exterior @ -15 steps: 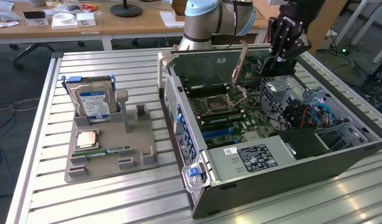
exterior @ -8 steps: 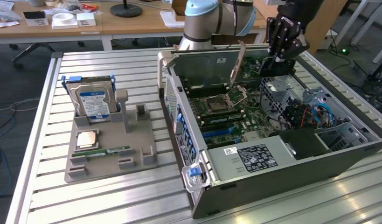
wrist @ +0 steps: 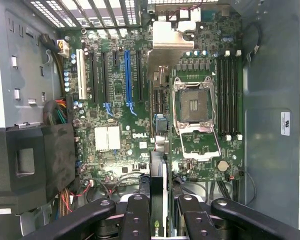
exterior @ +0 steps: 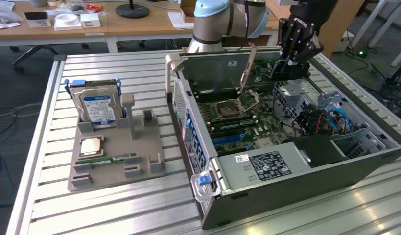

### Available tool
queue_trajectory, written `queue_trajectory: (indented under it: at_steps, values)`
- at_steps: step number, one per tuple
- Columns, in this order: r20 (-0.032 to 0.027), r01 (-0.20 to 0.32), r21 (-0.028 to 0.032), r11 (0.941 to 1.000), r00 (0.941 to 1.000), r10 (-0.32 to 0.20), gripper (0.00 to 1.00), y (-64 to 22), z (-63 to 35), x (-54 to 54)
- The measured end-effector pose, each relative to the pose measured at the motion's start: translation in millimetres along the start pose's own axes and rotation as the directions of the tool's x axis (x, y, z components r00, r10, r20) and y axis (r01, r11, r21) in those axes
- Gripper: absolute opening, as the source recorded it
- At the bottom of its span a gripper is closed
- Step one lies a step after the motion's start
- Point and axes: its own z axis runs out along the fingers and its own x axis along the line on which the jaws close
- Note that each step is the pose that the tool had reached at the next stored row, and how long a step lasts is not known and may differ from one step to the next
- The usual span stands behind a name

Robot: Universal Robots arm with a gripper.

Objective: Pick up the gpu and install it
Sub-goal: 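Insert the gpu into the slot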

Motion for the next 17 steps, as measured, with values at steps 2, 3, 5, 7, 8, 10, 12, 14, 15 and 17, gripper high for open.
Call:
queue_trajectory:
  at_steps: [2,3,5,7,8,10,12,14,15,17]
  values:
    - [0.0002,0.000,0.0000,1.0000,1.0000,0.000,0.26,0.0,0.4,0.0]
    - [0.0001,0.000,0.0000,1.0000,1.0000,0.000,0.26,0.0,0.6,0.0]
    - [0.0000,0.000,0.0000,1.0000,1.0000,0.000,0.26,0.1,1.6,0.0]
    - [0.0000,0.000,0.0000,1.0000,1.0000,0.000,0.26,0.1,1.9,0.0]
    - [0.0000,0.000,0.0000,1.0000,1.0000,0.000,0.26,0.1,2.0,0.0]
    - [0.0001,0.000,0.0000,1.0000,1.0000,0.000,0.26,0.1,2.4,0.0]
    - [0.0001,0.000,0.0000,1.0000,1.0000,0.000,0.26,0.1,3.1,0.0]
    - [0.0001,0.000,0.0000,1.0000,1.0000,0.000,0.26,0.2,4.1,0.1]
    - [0.0001,0.000,0.0000,1.0000,1.0000,0.000,0.26,0.5,4.7,0.1]
    - [0.0001,0.000,0.0001,1.0000,1.0000,0.000,0.26,1.7,6.3,0.2]
